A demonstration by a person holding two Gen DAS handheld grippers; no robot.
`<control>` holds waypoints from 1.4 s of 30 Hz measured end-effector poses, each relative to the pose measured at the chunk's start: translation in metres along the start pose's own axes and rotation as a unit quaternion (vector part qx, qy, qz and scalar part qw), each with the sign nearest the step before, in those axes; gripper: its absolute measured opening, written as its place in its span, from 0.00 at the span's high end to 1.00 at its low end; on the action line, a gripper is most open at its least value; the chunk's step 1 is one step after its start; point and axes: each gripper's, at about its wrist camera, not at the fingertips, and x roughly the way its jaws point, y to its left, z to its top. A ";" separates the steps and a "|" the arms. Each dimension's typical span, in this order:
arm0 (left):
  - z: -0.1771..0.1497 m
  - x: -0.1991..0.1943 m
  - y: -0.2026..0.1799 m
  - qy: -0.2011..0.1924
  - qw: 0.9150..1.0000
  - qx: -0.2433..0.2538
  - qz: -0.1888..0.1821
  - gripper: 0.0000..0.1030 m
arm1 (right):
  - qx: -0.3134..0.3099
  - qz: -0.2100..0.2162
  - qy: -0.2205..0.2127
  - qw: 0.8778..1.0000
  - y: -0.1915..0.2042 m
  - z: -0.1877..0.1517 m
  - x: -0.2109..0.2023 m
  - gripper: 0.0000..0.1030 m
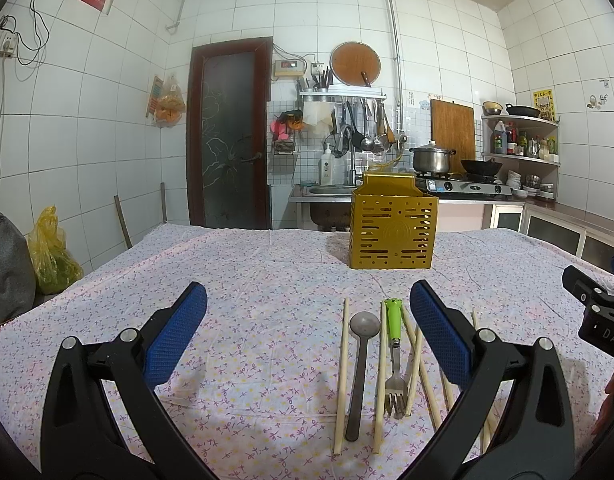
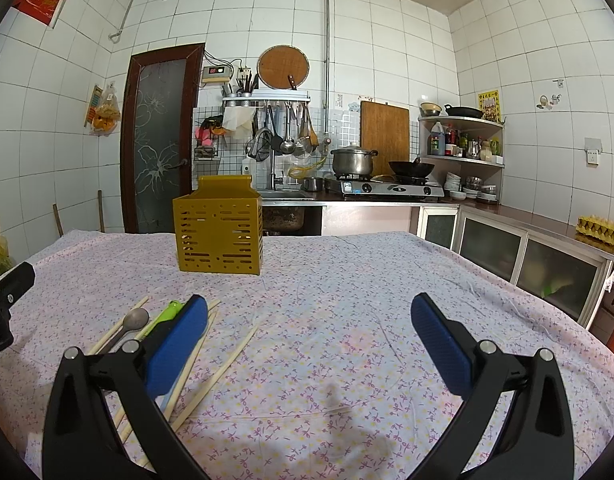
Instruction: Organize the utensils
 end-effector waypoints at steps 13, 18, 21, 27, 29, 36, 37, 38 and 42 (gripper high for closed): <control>-0.003 0.005 0.000 0.002 1.000 0.003 0.006 0.05 | 0.000 -0.001 0.004 1.000 0.000 0.001 0.000 0.04; -0.003 0.005 -0.001 0.002 1.000 0.003 0.006 0.05 | 0.002 -0.003 0.002 1.000 0.000 0.000 0.000 0.04; -0.003 0.004 -0.001 0.002 1.000 0.003 0.007 0.05 | 0.004 -0.004 0.003 1.000 -0.001 0.000 0.000 0.04; -0.003 0.004 -0.002 0.002 1.000 0.007 0.006 0.05 | 0.003 -0.004 0.002 1.000 0.000 -0.001 0.000 0.04; -0.003 0.004 -0.002 0.002 1.000 0.008 0.006 0.05 | 0.003 -0.004 0.003 1.000 -0.001 0.000 0.000 0.04; -0.002 0.004 -0.003 0.002 1.000 0.008 0.007 0.05 | 0.003 -0.006 0.014 1.000 0.000 0.000 0.002 0.04; -0.002 0.005 -0.003 0.004 1.000 0.008 0.006 0.05 | 0.003 -0.008 0.016 1.000 0.001 0.000 0.002 0.04; -0.002 0.006 -0.002 0.007 1.000 0.008 0.005 0.05 | 0.003 -0.010 0.019 1.000 0.001 -0.001 0.003 0.04; -0.002 0.010 -0.001 0.021 1.000 0.005 0.005 0.05 | 0.006 -0.009 0.033 0.999 0.001 0.001 0.006 0.04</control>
